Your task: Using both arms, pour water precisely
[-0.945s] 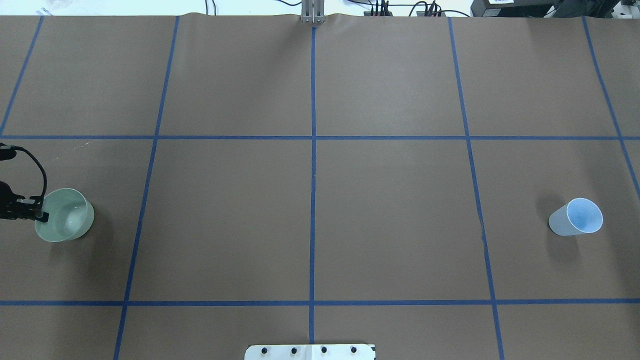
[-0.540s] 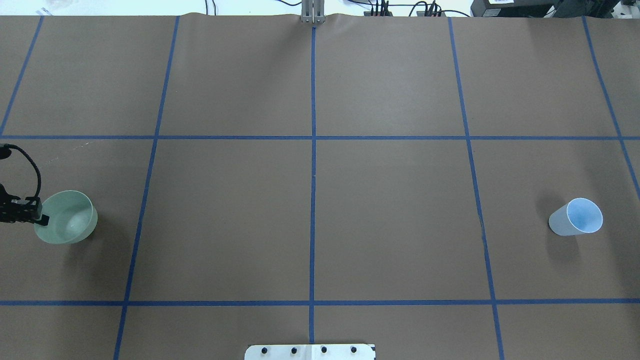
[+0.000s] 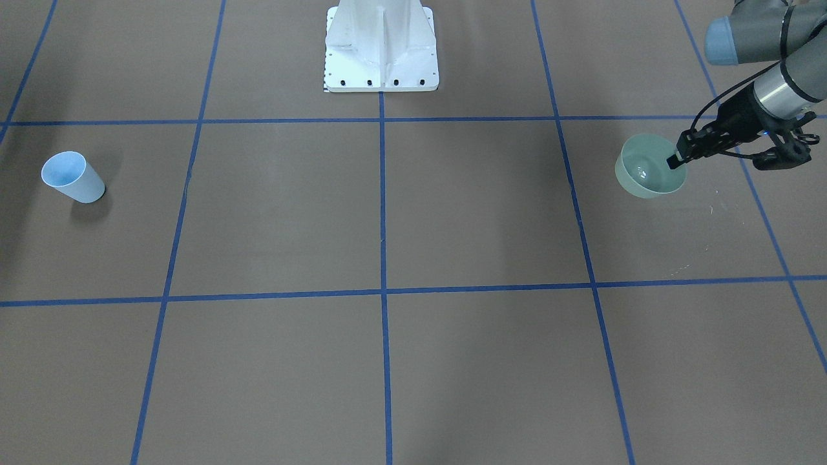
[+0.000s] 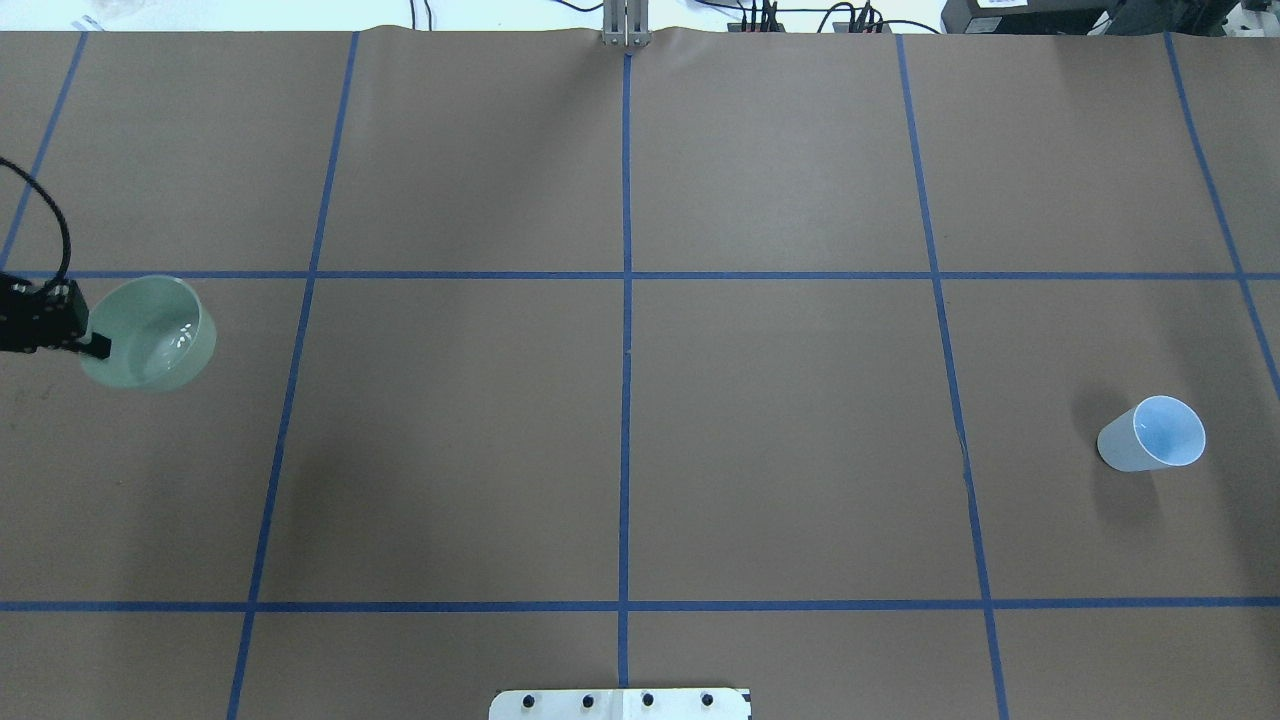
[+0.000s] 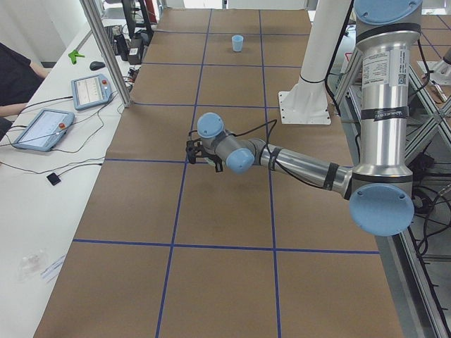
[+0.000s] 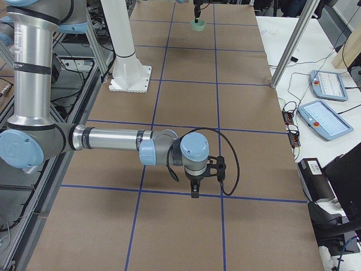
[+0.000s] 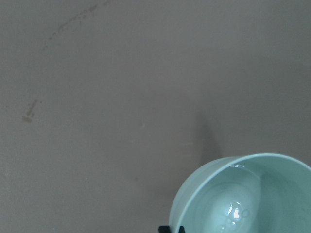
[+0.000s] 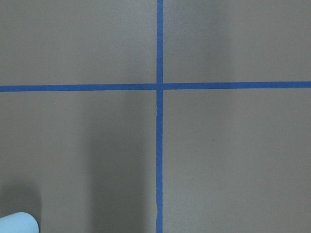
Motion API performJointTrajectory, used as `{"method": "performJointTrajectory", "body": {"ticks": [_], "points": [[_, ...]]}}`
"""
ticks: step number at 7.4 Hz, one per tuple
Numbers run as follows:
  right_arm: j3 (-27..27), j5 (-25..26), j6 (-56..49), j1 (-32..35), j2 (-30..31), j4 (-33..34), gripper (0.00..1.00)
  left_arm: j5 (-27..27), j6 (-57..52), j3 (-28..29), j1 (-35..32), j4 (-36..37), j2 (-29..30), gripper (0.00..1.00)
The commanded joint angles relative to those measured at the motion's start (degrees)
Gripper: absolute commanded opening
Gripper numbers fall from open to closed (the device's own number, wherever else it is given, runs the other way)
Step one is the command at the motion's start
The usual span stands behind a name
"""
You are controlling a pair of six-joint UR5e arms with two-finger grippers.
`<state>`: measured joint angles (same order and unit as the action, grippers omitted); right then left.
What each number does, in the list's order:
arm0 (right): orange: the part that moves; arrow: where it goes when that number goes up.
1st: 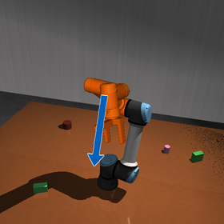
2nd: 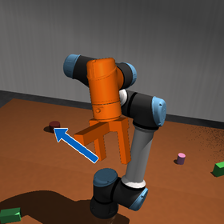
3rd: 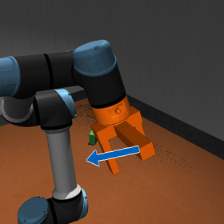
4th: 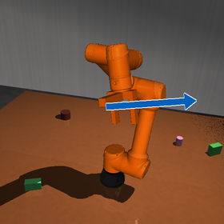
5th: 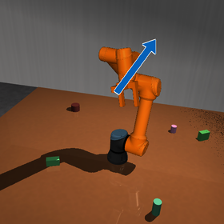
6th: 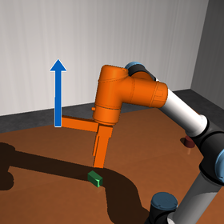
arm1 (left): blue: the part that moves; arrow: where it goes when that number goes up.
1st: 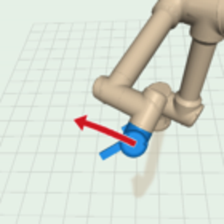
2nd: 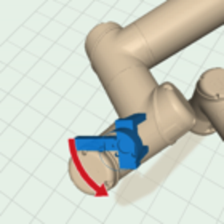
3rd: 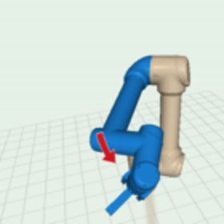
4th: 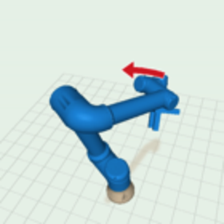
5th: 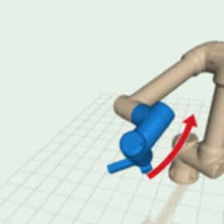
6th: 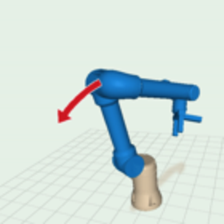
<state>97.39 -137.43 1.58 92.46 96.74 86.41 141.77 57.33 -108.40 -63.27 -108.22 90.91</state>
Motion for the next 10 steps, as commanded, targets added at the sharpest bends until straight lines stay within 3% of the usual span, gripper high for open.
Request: {"method": "performJointTrajectory", "body": {"ticks": [1,3,5,7,10], "points": [[0.6,0.1,0.0,0.0,0.7,0.0,0.99,-1.0,6.3,-2.4,-0.3,15.6,13.9,0.00],[0.7,0.1,0.0,0.0,0.7,0.0,0.99,-8.3,23.5,0.6,9.9,16.7,26.4,0.00],[1.0,0.2,0.0,0.0,0.7,0.0,0.99,-16.9,32.9,10.0,18.3,16.5,37.8,0.00],[1.0,0.2,0.0,0.0,0.6,0.0,0.99,-21.4,36.2,18.7,21.9,13.9,44.4,0.00],[1.0,0.2,0.0,0.0,0.6,0.0,0.99,-25.5,40.0,31.1,26.3,2.5,46.6,0.00]]}}
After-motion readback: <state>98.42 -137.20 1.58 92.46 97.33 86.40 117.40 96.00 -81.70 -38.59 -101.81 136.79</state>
